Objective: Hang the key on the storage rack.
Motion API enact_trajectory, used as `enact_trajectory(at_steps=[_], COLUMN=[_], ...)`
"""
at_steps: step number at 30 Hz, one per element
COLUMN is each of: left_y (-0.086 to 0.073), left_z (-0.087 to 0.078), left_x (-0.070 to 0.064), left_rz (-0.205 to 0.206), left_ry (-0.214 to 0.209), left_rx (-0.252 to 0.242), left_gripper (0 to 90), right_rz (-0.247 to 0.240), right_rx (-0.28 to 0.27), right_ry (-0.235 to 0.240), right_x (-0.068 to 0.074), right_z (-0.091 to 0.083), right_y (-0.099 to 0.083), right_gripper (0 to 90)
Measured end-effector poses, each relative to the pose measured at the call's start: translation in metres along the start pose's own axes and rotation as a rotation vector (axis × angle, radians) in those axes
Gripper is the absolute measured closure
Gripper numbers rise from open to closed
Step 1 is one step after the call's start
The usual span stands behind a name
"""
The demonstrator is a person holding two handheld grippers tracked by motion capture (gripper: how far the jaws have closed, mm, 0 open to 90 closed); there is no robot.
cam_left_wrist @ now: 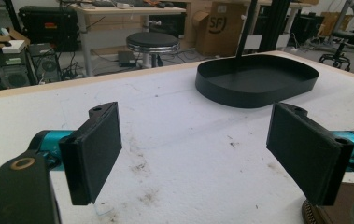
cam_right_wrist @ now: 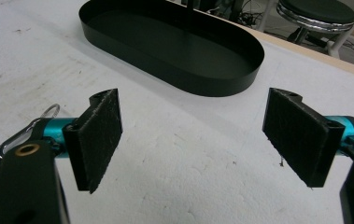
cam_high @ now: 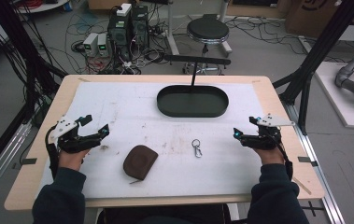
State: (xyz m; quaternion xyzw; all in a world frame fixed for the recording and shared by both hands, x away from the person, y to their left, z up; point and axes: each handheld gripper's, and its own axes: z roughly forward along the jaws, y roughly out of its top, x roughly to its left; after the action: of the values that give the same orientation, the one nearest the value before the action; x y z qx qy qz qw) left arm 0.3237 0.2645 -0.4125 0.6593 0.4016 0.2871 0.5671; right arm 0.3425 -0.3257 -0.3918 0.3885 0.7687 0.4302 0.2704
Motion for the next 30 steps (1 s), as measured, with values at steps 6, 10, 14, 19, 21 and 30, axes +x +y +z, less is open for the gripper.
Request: enact_trajectory(at_steps=[6, 10, 14, 19, 21, 30], left_y=[0.001, 0.000, 0.000, 0.001, 0.001, 0.000], left_z=[0.004, 0.006, 0.006, 0.006, 0.005, 0.003], left_x=[-0.002, 0.000, 0.000, -0.001, -0.001, -0.001], left_rz=[0.005, -0.002, -0.005, 0.000, 0.005, 0.004], left_ry=[-0.009, -0.001, 0.002, -0.004, -0.001, -0.003], left_rx=[0.003, 0.007, 0.002, 0.002, 0.005, 0.000], left_gripper=[17.9, 17.9, 17.9, 18.0, 18.1, 18.3], right_rz=[-0.002, 0.007, 0.036, 0.029, 0.024, -0.011], right_rx=[0.000, -0.002, -0.014, -0.029, -0.025, 0.007], right_ry=[0.005, 0.010, 0.011, 0.019, 0.024, 0.120], right_x=[0.002, 0.002, 0.004, 0.014, 0.016, 0.050], right_z=[-0.001, -0.001, -0.001, 0.002, 0.003, 0.025], right_y=[-0.001, -0.001, 0.000, 0.005, 0.006, 0.016], right_gripper=[20.1, 20.1, 20.2, 20.3, 20.3, 20.4])
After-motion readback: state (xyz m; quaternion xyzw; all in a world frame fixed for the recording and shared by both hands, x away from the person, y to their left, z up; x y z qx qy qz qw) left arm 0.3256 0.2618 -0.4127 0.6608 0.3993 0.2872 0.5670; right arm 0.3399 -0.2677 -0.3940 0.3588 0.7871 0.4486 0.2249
